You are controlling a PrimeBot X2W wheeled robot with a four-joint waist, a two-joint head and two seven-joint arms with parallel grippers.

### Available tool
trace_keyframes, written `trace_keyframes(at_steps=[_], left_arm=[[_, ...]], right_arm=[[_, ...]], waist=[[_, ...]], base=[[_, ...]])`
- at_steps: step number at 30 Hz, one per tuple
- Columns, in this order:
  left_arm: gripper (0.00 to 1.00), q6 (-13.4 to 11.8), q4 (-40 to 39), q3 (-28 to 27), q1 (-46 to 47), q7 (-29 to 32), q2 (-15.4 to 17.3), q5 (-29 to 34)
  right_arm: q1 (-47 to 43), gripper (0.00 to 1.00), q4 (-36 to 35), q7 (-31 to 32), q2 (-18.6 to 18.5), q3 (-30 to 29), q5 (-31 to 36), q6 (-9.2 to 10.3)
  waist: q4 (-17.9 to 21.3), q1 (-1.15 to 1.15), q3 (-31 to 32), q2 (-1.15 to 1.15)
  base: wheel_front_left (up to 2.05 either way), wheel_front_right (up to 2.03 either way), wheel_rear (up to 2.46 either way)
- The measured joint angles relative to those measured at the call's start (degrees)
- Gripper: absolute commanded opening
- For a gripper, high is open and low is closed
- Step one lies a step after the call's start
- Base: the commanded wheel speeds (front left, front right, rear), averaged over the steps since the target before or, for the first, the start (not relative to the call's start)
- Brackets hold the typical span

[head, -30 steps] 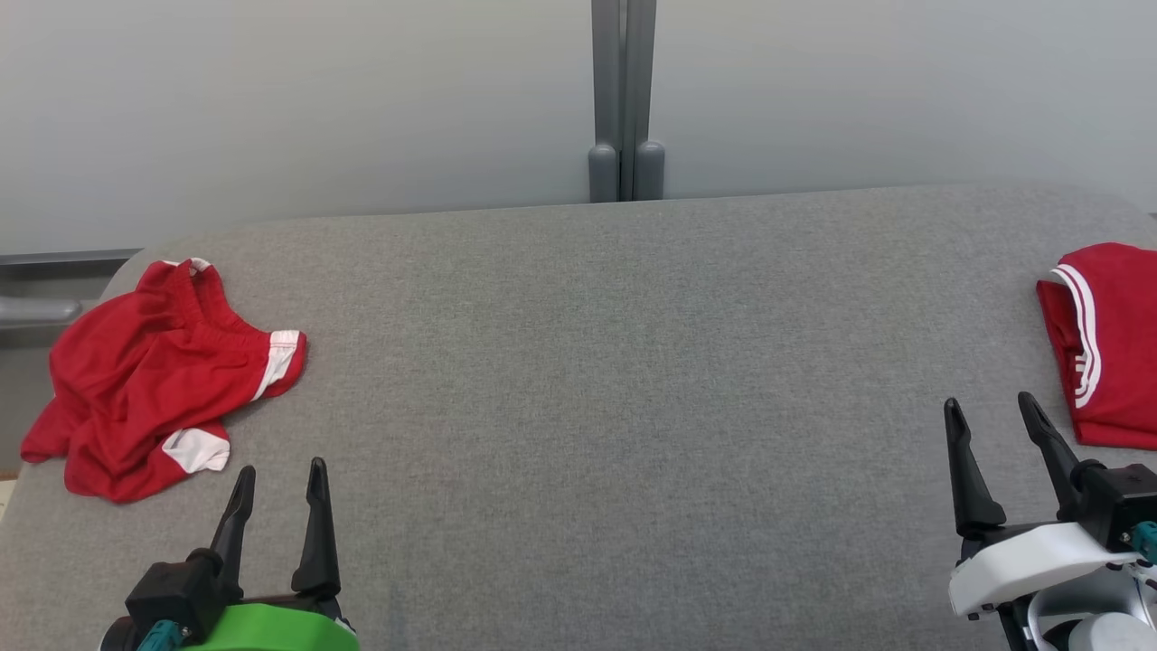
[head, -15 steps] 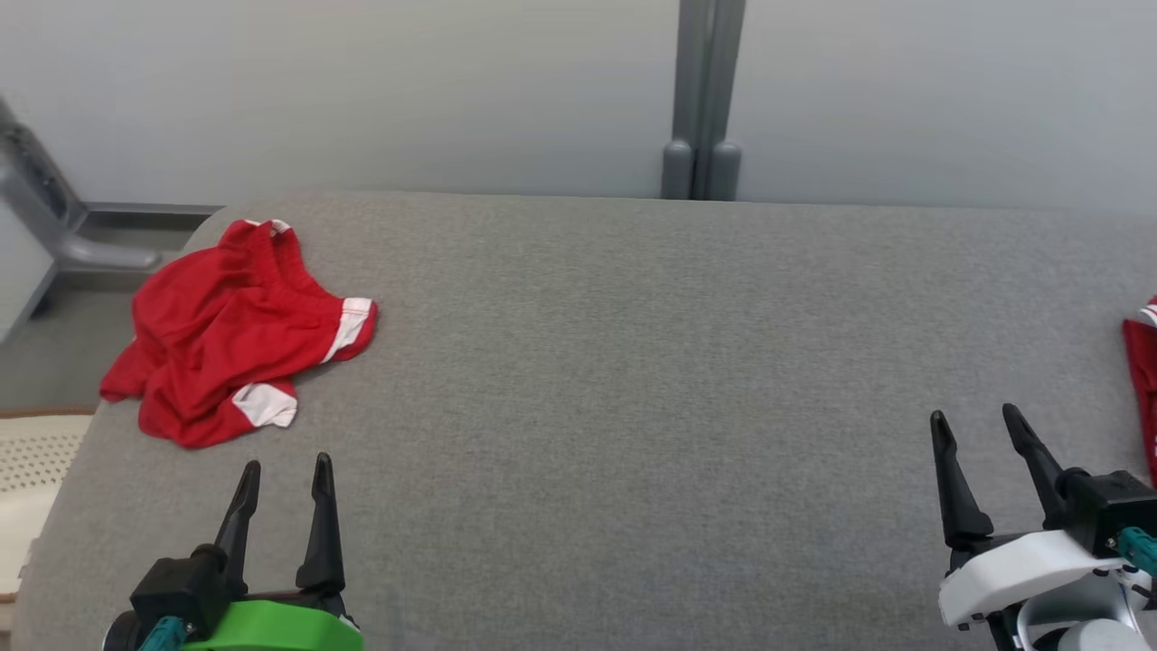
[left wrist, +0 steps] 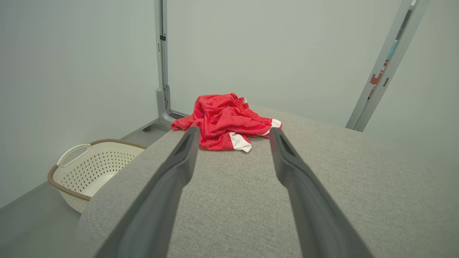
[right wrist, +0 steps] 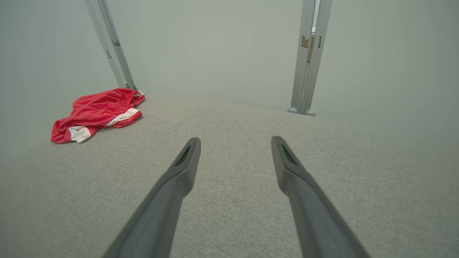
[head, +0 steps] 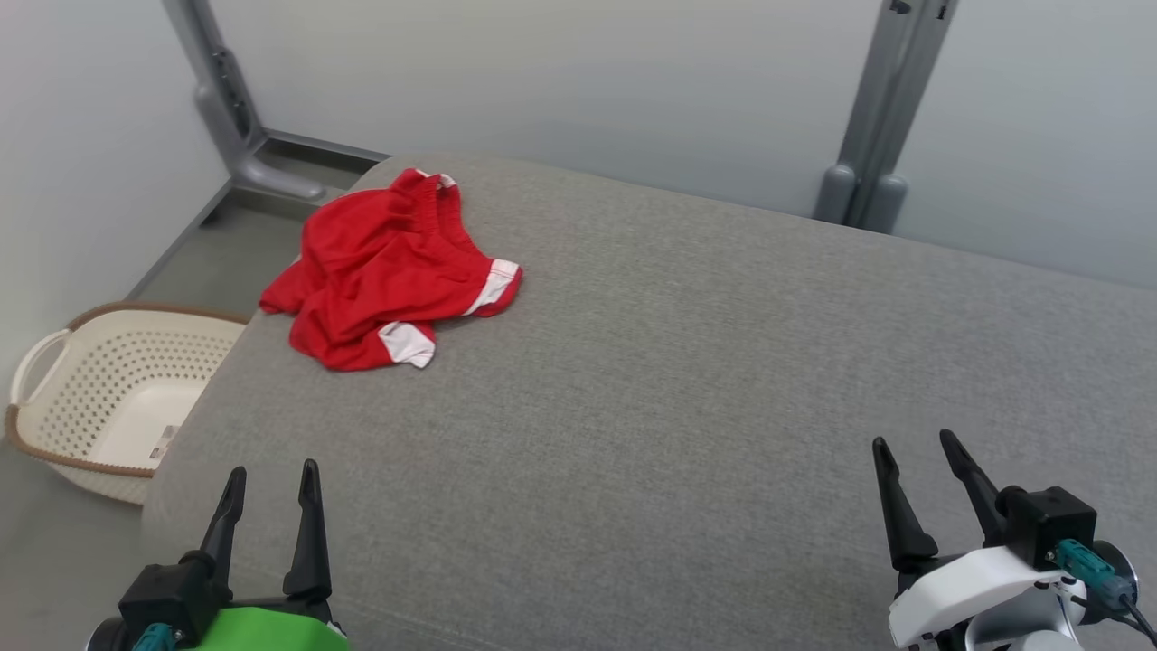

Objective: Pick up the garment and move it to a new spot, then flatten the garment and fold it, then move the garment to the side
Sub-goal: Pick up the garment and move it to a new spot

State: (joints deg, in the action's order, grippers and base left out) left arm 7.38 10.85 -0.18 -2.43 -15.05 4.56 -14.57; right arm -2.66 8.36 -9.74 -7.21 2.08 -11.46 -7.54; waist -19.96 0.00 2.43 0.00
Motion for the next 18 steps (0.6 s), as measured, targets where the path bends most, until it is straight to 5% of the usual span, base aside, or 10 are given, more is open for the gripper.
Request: trace_keyframes(at_steps=[9, 18], left_arm=[[1.00, -0.14, -1.55, -1.92, -1.37, 0.00, 0.23, 0.04], [1.00, -0.37, -3.21, -3.77, -2.62, 0.00, -0.47, -0.01]], right_arm=[[2.03, 1.00, 1.49, -0.36, 0.22, 3.00, -0.08, 0.00], [4.60, 1.00, 3.16, -0.53, -1.20, 5.25, -1.13, 0.00]], waist=[[-7.46, 0.00, 0.05, 0.00], [-9.61, 0.00, -1.42, 0.00]], base=[[0.00, 0.00, 0.00], [0.00, 0.00, 0.00]])
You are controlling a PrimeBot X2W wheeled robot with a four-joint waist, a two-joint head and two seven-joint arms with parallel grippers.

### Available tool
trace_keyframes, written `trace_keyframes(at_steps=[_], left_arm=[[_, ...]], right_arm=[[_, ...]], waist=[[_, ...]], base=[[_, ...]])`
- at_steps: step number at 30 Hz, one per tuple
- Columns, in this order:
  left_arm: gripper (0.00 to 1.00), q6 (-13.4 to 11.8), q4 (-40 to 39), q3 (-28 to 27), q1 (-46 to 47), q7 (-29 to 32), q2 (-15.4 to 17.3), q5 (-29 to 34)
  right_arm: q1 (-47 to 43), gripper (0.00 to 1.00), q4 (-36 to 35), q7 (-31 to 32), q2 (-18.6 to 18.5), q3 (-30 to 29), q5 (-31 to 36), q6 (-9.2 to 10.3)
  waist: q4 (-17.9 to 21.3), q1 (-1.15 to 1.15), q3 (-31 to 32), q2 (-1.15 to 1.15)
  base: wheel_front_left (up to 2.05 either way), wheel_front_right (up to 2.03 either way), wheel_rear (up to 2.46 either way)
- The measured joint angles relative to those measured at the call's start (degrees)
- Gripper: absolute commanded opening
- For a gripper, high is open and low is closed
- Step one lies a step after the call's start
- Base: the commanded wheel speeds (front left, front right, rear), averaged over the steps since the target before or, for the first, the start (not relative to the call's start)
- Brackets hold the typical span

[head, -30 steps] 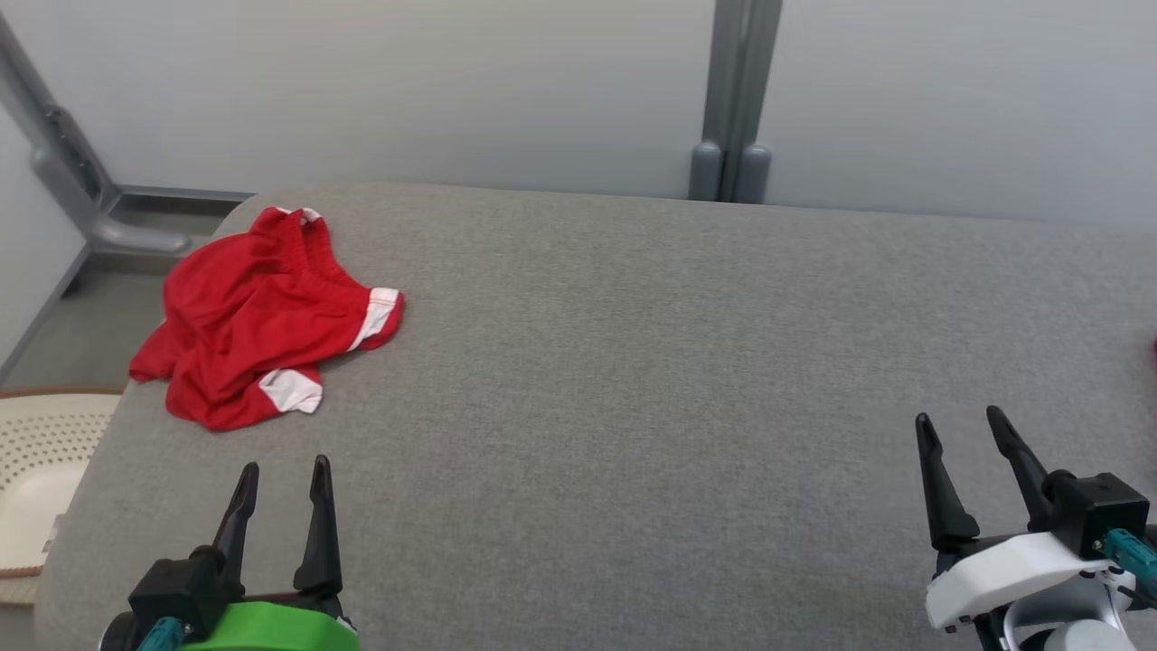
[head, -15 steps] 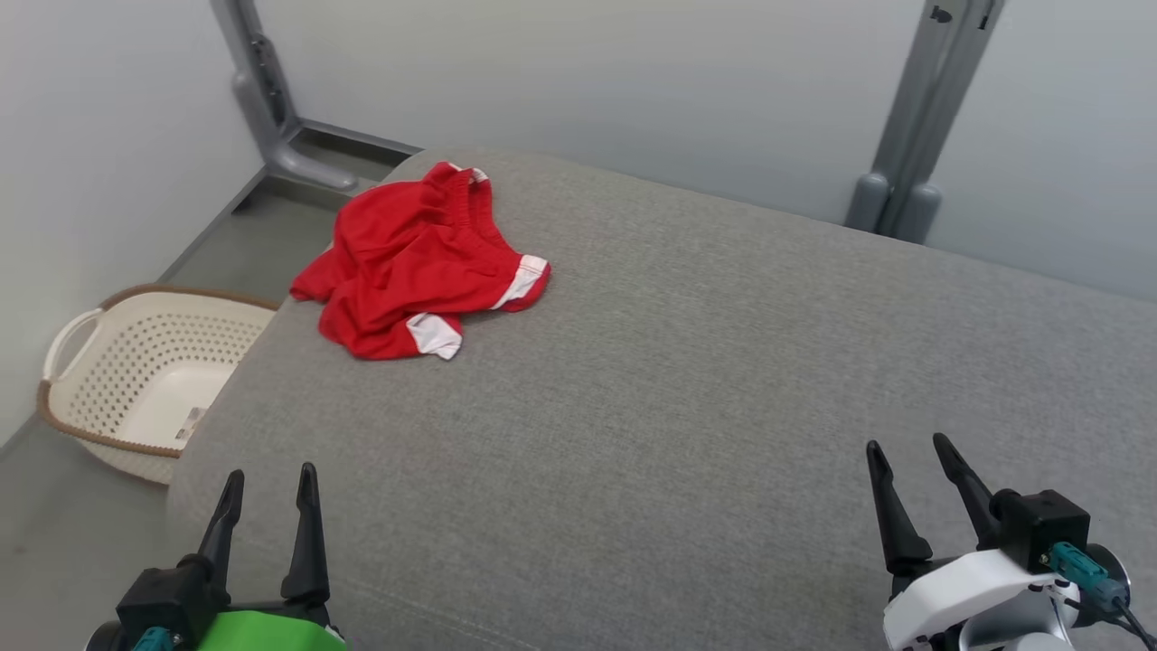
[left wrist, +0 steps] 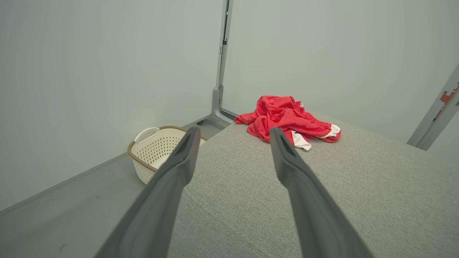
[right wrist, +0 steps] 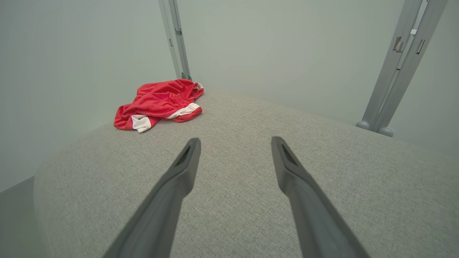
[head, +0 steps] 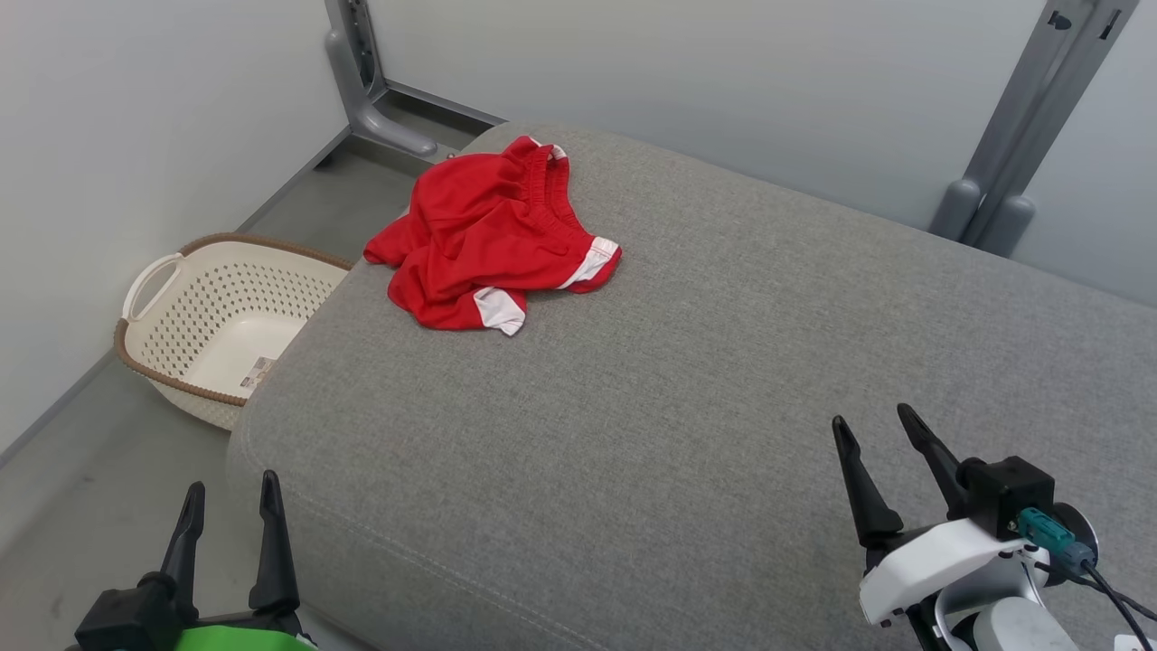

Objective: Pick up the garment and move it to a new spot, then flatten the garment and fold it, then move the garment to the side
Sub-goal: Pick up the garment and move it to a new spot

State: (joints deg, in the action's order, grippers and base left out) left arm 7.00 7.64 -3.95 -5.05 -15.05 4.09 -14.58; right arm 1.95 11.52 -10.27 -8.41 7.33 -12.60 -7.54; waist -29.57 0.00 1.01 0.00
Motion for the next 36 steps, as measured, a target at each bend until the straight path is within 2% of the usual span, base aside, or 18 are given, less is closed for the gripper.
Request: trace_keyframes(at_steps=[10, 15, 19, 23, 33, 36], left_arm=[[1.00, 0.04, 0.69, 0.34, 0.44, 0.00, -0.64, 0.03], [1.00, 0.12, 4.63, 1.03, 5.19, 0.00, -0.70, -0.82], [1.00, 0.22, 11.61, 2.38, 11.29, 0.11, -0.69, -3.08], [1.00, 0.32, 21.39, 3.01, 21.68, 2.58, -0.48, -6.91], [1.00, 0.33, 38.45, -1.74, 41.81, 6.80, 4.76, -14.57], [1.00, -0.92, 42.32, -2.46, 46.32, 9.10, 7.25, -15.22]], right_arm=[[-0.10, 1.00, -0.09, -0.25, -0.47, -0.98, 0.03, 0.00], [-1.40, 1.00, -0.86, -0.18, -0.34, -2.30, 0.29, 0.00], [-1.28, 1.00, -2.45, 0.67, -0.34, -1.74, 0.74, 0.00], [-0.03, 1.00, -4.08, 2.35, -1.42, -0.24, 1.23, 0.00], [6.79, 1.00, -9.49, 6.72, -6.95, 6.59, 2.03, 0.00], [8.60, 1.00, -11.88, 7.61, -8.03, 7.34, 2.13, 0.00]], waist=[[0.01, 0.00, -0.84, 0.00], [0.30, 0.00, -1.36, 0.00], [1.30, 0.00, -2.25, 0.00], [2.92, 0.00, -4.15, 0.00], [10.43, 0.00, -10.91, 0.00], [12.67, 0.00, -13.95, 0.00]], base=[[0.00, 0.00, 0.00], [0.00, 0.00, 0.00], [0.00, 0.00, 0.00], [0.00, 0.00, 0.00], [0.00, 0.00, 0.00], [0.00, 0.00, 0.00]])
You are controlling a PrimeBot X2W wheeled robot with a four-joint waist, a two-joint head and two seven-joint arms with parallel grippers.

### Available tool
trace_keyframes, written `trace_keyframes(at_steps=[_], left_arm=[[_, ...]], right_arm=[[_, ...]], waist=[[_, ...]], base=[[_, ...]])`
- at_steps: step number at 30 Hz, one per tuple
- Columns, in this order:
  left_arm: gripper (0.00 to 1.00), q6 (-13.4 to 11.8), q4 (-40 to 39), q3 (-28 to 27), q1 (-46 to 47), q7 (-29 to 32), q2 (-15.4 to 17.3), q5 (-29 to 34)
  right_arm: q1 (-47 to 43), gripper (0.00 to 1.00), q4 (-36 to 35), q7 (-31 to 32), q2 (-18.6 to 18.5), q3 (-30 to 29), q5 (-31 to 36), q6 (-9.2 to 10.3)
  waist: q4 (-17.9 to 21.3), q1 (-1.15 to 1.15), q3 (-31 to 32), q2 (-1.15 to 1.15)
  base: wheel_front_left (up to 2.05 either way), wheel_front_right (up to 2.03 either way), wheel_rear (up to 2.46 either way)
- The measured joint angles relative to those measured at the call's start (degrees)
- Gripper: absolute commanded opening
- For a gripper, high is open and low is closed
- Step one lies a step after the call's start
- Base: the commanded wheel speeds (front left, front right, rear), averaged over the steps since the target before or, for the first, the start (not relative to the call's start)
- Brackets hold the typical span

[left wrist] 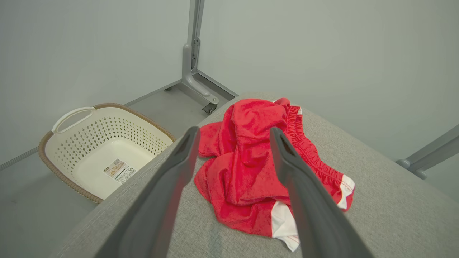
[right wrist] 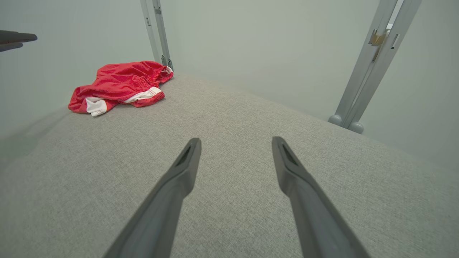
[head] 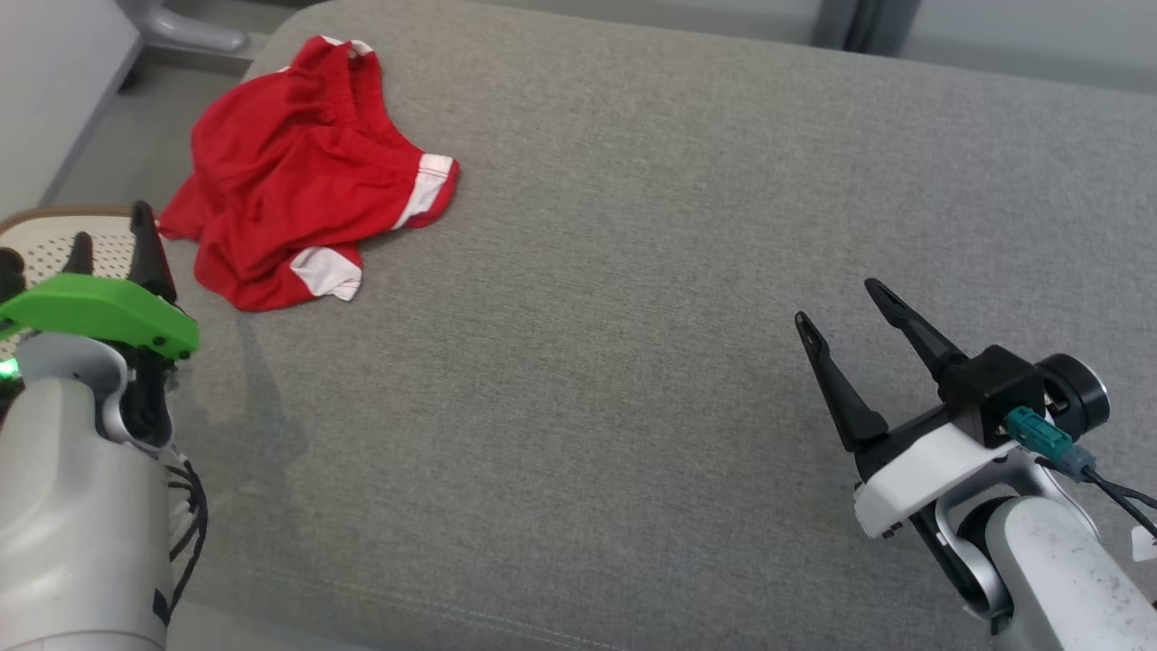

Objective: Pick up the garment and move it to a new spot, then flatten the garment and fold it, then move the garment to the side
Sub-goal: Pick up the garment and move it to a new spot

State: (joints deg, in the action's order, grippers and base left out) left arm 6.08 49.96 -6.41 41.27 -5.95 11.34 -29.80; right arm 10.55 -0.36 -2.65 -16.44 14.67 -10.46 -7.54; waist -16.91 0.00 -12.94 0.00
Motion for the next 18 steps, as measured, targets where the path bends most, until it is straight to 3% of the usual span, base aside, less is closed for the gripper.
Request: trace_keyframes(at_steps=[6, 15, 16, 17, 18], left_arm=[[1.00, -1.69, 6.04, -1.23, 7.61, 4.58, 2.86, -1.47], [1.00, -4.86, 14.70, -2.72, 11.22, 11.11, 3.99, -3.55], [0.62, -4.77, 15.37, -2.63, 11.36, 12.23, 4.03, -3.79], [0.00, -4.60, 15.56, -2.59, 11.40, 12.37, 4.34, -3.79], [0.00, -4.50, 15.79, -2.32, 11.48, 12.45, 5.04, -3.75]], right_arm=[[1.37, 1.00, -4.01, 1.83, -3.21, -0.05, 0.53, 0.00], [0.16, 1.00, -5.83, 1.70, -3.33, -1.76, 0.46, 0.00], [0.01, 1.00, -5.75, 1.54, -3.15, -1.98, 0.44, 0.00], [-0.14, 1.00, -5.60, 1.48, -2.98, -2.19, 0.43, 0.00], [-0.36, 1.00, -5.26, 1.23, -2.69, -2.33, 0.37, 0.00]], waist=[[4.68, 0.00, -6.54, 0.00], [11.89, 0.00, -12.68, 0.00], [12.60, 0.01, -13.02, 0.00], [13.11, 0.01, -13.22, 0.00], [13.66, 0.00, -13.34, 0.00]], base=[[0.00, 0.00, 0.00], [0.00, 0.00, 0.00], [0.00, 0.00, 0.00], [0.00, 0.00, 0.00], [0.00, 0.00, 0.00]])
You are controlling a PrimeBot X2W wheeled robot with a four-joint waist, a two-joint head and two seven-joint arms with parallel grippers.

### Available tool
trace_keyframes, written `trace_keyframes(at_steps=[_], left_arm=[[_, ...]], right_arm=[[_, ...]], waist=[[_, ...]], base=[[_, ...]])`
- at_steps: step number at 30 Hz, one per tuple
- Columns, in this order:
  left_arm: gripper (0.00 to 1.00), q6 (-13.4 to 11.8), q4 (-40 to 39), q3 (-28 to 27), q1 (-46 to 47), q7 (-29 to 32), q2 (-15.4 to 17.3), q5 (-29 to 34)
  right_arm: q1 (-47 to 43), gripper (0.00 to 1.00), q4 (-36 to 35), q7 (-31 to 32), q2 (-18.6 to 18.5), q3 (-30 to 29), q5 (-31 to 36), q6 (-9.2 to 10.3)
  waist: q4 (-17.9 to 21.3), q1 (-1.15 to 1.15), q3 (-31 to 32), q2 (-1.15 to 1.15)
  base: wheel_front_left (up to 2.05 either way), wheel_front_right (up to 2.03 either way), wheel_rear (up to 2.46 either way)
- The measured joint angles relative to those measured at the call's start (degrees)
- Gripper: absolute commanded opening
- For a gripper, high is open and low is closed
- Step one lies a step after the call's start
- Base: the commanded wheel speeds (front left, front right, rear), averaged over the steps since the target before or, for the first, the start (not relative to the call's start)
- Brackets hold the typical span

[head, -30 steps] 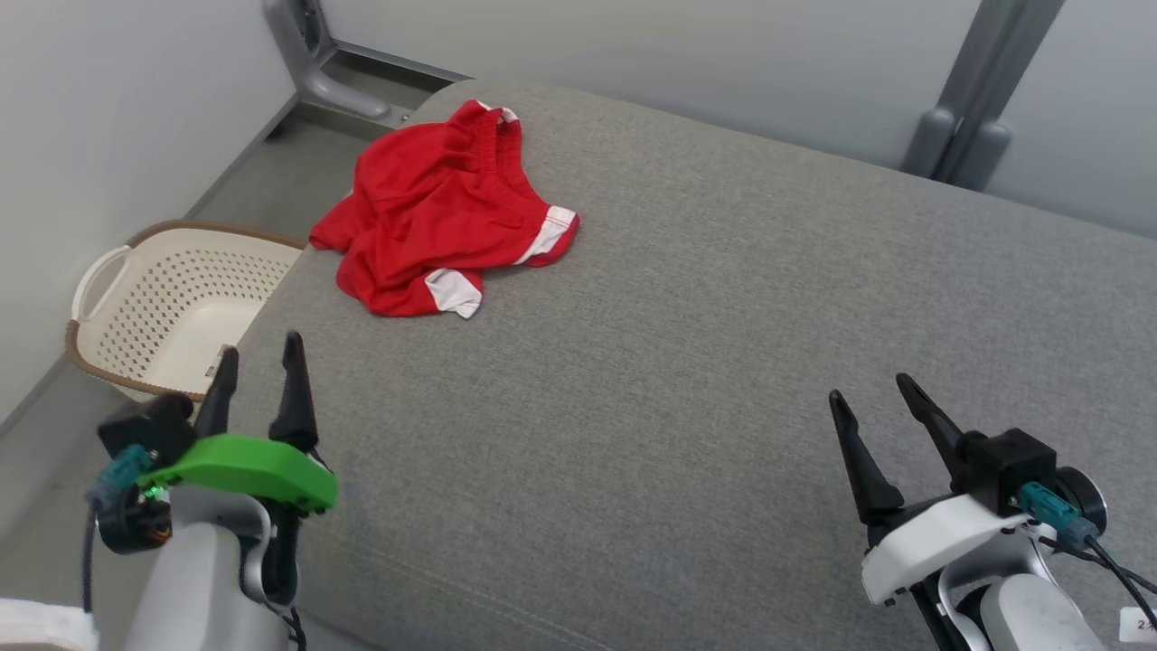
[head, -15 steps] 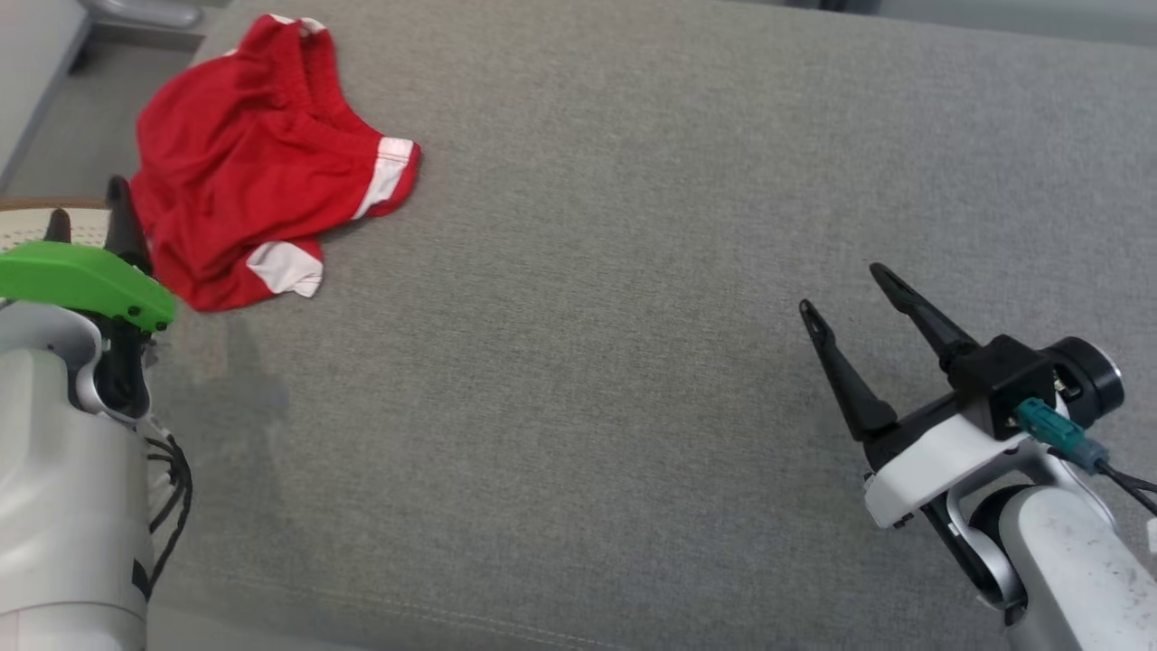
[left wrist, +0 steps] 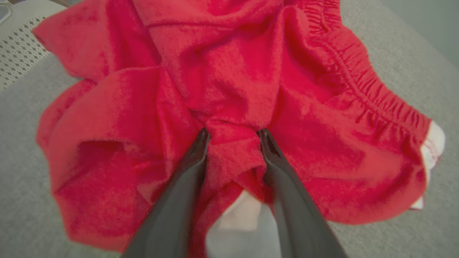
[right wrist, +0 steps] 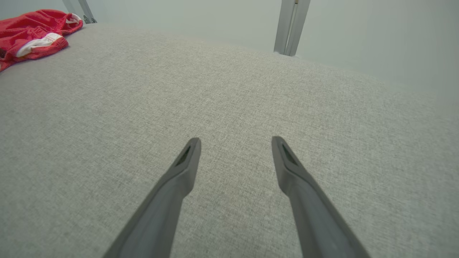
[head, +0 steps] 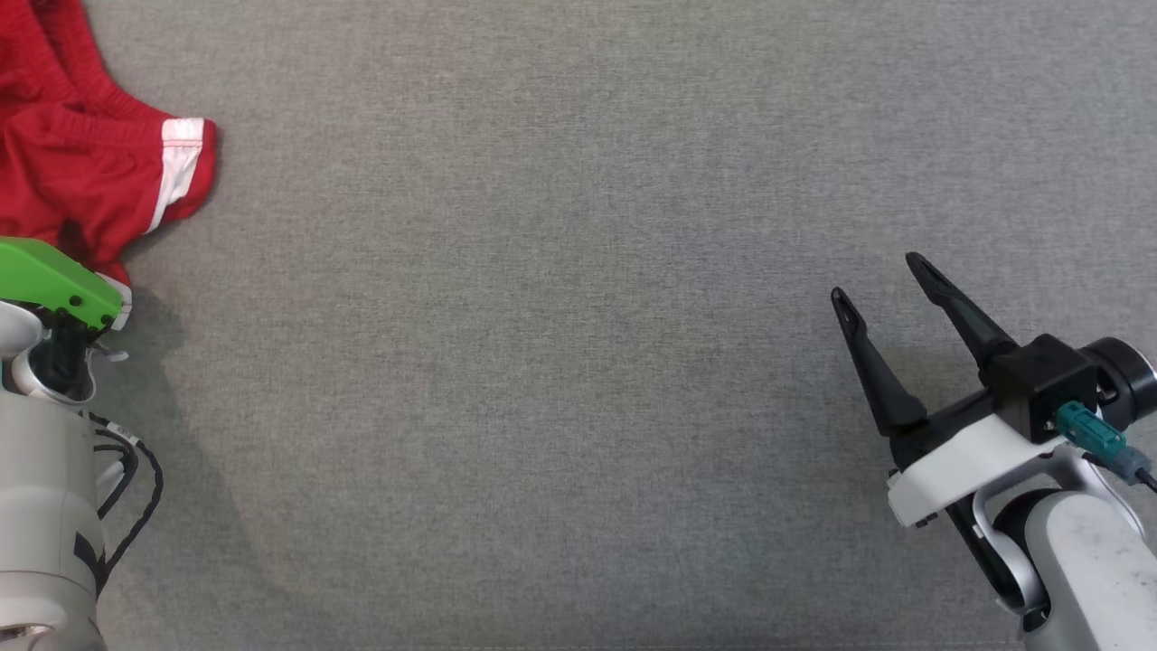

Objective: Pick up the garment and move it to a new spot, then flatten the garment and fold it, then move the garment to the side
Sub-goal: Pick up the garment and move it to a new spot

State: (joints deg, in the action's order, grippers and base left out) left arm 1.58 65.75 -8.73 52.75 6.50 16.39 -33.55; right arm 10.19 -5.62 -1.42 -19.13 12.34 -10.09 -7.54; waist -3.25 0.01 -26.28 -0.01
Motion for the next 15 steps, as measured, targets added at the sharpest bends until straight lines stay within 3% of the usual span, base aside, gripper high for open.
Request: trace_keyframes(at_steps=[7, 15], left_arm=[[0.00, 1.27, -1.22, 3.10, 0.13, -1.23, 3.04, 2.79], [0.00, 3.78, -10.38, 8.78, 3.67, -1.71, 5.21, 6.92]], right_arm=[[-0.79, 1.00, 3.60, -2.04, 2.11, 1.45, -0.97, 0.00], [-1.97, 1.00, 8.93, -4.86, 4.90, 3.25, -2.60, 0.00]], waist=[[1.46, 0.00, 3.09, 0.00], [1.32, 0.00, 11.22, 0.00]], base=[[0.00, 0.00, 0.00], [0.00, 0.00, 0.00]])
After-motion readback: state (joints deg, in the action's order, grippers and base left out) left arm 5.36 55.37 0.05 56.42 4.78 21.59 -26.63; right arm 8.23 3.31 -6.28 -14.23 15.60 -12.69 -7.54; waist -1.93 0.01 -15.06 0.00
